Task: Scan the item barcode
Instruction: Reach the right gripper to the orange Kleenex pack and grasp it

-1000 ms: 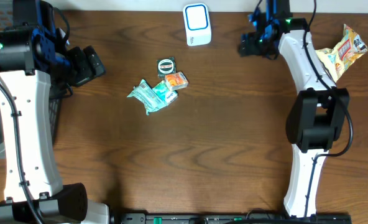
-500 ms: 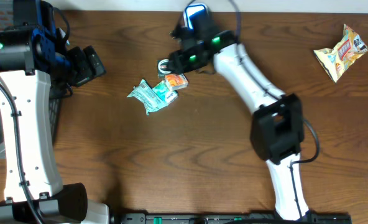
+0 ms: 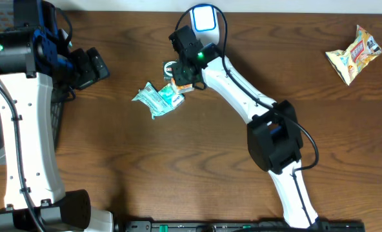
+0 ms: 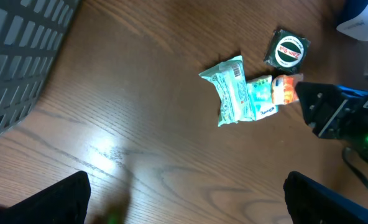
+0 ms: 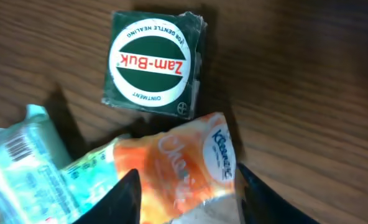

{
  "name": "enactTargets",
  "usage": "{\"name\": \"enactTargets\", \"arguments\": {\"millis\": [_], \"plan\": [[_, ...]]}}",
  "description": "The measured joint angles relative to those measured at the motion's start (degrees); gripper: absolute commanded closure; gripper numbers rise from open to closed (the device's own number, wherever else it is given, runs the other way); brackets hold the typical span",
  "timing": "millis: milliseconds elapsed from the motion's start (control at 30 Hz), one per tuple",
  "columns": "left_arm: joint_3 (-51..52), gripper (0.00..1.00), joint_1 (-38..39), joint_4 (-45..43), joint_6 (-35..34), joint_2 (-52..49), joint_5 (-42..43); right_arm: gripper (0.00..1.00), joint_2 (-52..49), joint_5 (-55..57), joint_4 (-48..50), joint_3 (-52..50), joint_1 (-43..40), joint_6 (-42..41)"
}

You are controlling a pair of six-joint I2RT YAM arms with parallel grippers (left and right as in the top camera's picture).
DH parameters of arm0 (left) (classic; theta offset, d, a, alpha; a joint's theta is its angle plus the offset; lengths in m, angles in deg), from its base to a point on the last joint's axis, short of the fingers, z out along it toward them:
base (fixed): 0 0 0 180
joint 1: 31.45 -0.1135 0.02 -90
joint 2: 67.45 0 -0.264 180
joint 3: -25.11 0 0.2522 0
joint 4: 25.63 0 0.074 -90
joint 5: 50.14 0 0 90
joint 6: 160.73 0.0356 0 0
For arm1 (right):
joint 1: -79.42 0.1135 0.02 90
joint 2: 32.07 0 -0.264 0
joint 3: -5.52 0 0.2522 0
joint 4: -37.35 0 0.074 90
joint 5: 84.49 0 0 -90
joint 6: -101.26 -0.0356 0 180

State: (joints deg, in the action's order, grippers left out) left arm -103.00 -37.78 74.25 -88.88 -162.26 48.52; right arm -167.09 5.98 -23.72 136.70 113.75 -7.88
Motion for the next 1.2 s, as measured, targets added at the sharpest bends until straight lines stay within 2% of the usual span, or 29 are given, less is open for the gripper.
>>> {"name": "enactTargets", "arguments": {"millis": [100, 300, 533, 567, 633, 800, 967, 1200], "plan": [[0.0, 0.02, 0.0, 0.0, 0.0, 0.0, 0.0, 0.42, -0.3, -0.3, 1.2, -1.7, 0.0, 0.0], [0.0, 0.02, 0.0, 0.0, 0.0, 0.0, 0.0, 0.41, -0.5, -0.8, 2.4, -2.8, 0.0, -0.1], [0.0, 0.02, 0.0, 0.0, 0.0, 0.0, 0.0, 0.48, -0.5, -1.8, 2.9, -2.8, 0.0, 1.8], [0.0, 0.02, 0.0, 0.0, 0.0, 0.0, 0.0, 0.47, -0.4, -2.0, 3.2, -2.8, 0.0, 1.9], [0.0, 0.02, 0.0, 0.0, 0.0, 0.0, 0.0, 0.38, -0.3, -2.1, 3.8, -2.8, 0.2, 1.9], [0.0, 0.02, 0.0, 0.0, 0.0, 0.0, 0.0, 0.36, 0.1, -2.2, 4.9, -2.8, 0.9, 0.6], [0.0, 0.02, 0.0, 0.0, 0.0, 0.0, 0.0, 0.47, 0.1, -2.2, 4.2, -2.8, 1.9, -0.2], [0.0, 0.02, 0.0, 0.0, 0.0, 0.0, 0.0, 0.63, -0.1, 3.2, -4.4, -2.8, 2.2, -0.5]]}}
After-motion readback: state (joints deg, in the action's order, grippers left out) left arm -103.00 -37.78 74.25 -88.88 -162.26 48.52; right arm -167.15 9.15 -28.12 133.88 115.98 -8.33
